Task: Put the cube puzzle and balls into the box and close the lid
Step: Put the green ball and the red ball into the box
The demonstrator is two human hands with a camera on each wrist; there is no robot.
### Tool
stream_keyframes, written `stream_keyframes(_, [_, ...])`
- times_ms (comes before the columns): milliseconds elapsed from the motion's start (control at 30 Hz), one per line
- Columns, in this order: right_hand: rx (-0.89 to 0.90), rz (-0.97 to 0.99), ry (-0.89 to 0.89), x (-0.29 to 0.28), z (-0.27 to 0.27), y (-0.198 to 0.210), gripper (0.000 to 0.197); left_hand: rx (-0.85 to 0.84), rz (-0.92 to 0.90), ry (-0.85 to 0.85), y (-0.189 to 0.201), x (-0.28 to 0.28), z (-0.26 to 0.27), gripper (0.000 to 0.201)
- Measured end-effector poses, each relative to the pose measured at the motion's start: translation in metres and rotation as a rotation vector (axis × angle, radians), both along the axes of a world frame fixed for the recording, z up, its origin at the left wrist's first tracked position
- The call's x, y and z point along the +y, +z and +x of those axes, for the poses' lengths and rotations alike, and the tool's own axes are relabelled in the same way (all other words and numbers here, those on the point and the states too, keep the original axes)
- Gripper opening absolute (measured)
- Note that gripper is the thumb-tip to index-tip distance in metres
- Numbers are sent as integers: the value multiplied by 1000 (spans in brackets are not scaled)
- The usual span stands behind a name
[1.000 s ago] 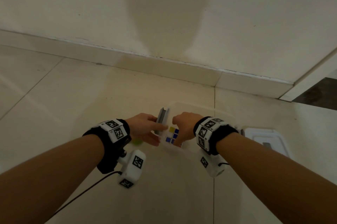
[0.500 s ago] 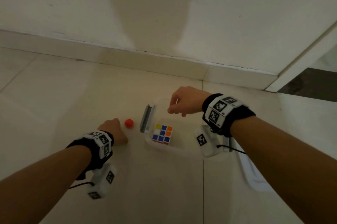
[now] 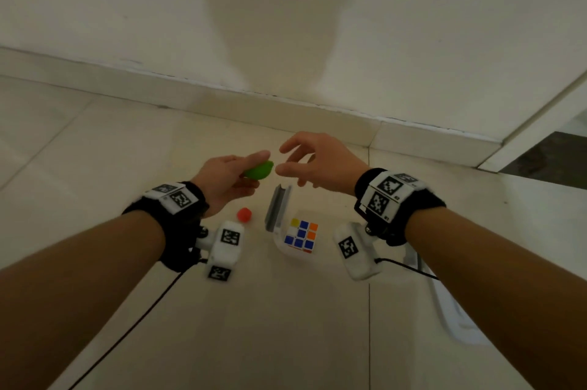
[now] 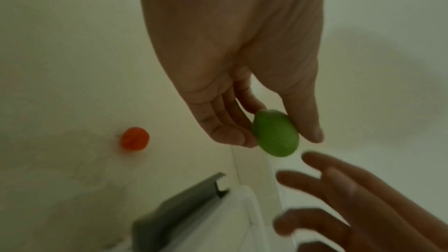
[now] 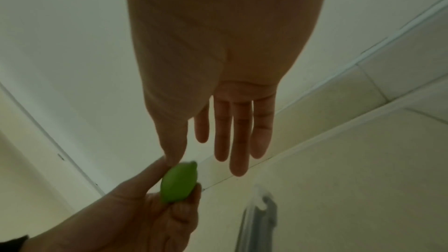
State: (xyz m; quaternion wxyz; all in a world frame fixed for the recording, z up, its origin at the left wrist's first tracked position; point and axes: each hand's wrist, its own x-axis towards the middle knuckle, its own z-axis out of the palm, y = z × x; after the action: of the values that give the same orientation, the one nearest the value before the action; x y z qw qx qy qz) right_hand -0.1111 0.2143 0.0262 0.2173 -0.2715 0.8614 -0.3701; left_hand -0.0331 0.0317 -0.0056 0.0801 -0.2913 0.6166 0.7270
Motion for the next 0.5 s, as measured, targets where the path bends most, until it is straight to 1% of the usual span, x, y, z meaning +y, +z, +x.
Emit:
stream_keyframes(67, [0,-42,31,-9,3,4,43,30,53,-72,7,5,-2,89])
stream_keyframes(100, [23,-53,49,-12,4,6,40,39,66,-96,9,8,-3,96])
stream_keyframes(133, [46,-65,59,-13,5,6,35,45,75,-103,9,10,-4,99])
stream_keyframes(167, [56,-76,60,-14,5,7,31,43,79,-99,10,12,-4,98])
stream_keyframes(233, [34,-78,45,-12,4,8,28,27,65,-97,11,16,-6,82])
stream_keyframes(300, [-16,-29,9,-4,-1,5,30,-15,-41,-107,10,19,-5,57])
stream_keyframes(333, [-54,26,-15,1,-4,2,32,-40,-116,-96,9,19,-4,46])
stream_keyframes(400, [-146,201,-53,12,-8,-9,36,-75,-262,-73,1,16,-2,31])
stream_keyframes(467, [-240,360,-99,22,-8,-23,39,-104,-370,-88,-8,11,1,24])
stream_keyframes(500, [-283,408,-130,25,-6,-30,40,-123,-402,-95,-12,9,2,23])
